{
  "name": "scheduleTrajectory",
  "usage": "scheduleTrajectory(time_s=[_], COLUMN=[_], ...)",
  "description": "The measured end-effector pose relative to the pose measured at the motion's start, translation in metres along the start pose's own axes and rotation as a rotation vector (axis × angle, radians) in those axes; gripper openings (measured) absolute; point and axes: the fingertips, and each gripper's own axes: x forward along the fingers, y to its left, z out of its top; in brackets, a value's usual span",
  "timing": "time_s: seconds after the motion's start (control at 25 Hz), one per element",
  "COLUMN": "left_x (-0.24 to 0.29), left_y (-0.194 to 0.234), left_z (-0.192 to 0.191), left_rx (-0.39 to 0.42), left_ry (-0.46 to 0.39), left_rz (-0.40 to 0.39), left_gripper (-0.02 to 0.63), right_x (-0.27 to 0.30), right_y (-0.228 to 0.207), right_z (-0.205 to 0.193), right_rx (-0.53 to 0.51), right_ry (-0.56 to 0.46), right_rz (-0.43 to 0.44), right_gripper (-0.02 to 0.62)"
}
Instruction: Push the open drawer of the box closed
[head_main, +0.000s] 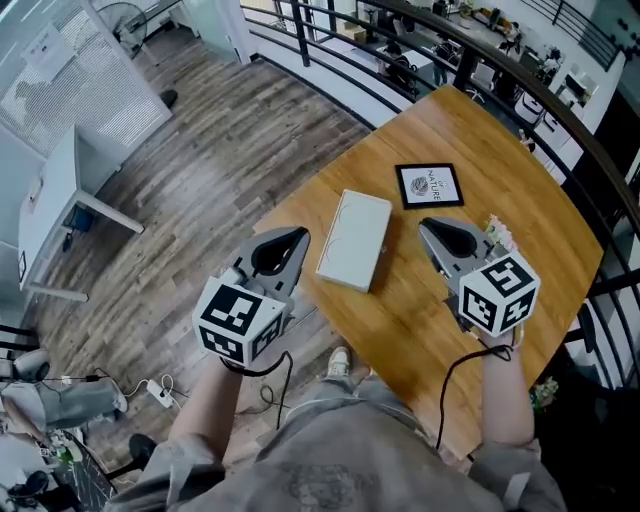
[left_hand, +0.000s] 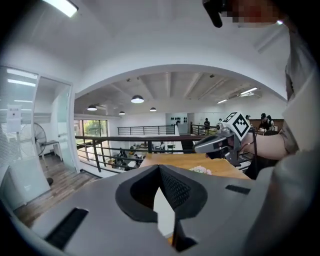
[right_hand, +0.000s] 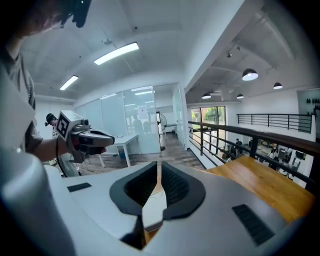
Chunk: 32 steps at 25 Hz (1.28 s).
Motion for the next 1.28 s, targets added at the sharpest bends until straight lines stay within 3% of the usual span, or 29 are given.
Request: scheduleTrajectory(time_s=[0.36,0.68,0.92,1.28], left_x=[-0.023,-0.045,-0.038,-0.027], left_y=[-0.027,-0.055,-0.085,-0.110], left_z=[0.061,0.090,0.081,0.057], left_rx=[0.111,0.177,0.189,0.180], left_ry=[-0.145,-0.244,-0.240,-0.197], left_rz=[-0.030,-0.044,-0.089,-0.128], left_gripper=[0.015,0.015,0.015,0.016], right_x=[-0.085,-0.135,-0.162,-0.171], right_y=[0.037,0.056,0.065,0.060], right_z=[0.076,0.093,0.082,0.035], right_rx=[-0.093,-0.108,-0.102,-0.056], right_ry=[-0.221,-0.319,-0.325,-0.228], right_rz=[-0.043,-0.093,-0.113,-0.143], right_gripper=[0.046,0.040,0.040,0.038])
